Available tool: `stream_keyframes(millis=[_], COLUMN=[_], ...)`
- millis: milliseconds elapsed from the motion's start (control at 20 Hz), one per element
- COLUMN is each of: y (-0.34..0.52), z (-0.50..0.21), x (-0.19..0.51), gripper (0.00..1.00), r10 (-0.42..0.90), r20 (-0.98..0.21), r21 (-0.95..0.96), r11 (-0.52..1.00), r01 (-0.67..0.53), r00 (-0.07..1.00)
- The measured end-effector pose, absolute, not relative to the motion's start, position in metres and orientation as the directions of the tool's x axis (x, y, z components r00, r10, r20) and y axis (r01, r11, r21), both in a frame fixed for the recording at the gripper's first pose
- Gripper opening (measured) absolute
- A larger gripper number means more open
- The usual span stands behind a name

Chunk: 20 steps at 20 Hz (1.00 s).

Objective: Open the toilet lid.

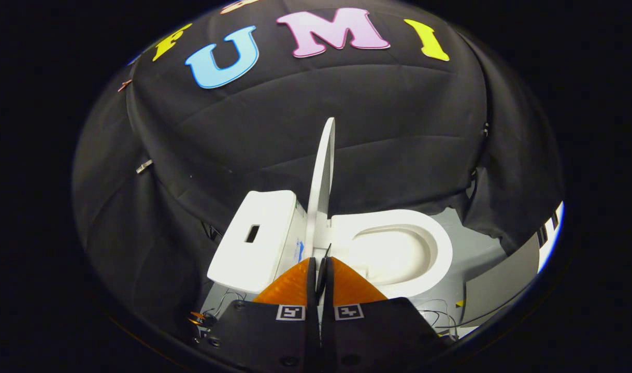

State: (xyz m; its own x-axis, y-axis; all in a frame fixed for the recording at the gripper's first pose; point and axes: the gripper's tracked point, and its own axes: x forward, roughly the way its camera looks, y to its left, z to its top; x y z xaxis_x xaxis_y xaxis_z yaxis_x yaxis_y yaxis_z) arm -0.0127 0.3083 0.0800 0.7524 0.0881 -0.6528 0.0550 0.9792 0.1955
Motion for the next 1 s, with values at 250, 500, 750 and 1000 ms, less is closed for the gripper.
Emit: stream_keyframes(millis=[250,500,750,1000], y=[0.353,0.400,0.441,0.477], z=[0.085,0.084,0.081,0.070], x=[-0.007,-0.002,0.001,0.004], gripper=[0.06,0.06,0.07,0.08], r10=[0.004,-0.080,-0.134,-0.162], r20=[-0.662,-0.636,-0.593,-0.556], r21=[0.048,-0.080,-0.190,-0.280], r11=[0.998,0.996,0.982,0.960], r01=[0.038,0.038,0.024,-0.001], r00=[0.749,0.768,0.794,0.815])
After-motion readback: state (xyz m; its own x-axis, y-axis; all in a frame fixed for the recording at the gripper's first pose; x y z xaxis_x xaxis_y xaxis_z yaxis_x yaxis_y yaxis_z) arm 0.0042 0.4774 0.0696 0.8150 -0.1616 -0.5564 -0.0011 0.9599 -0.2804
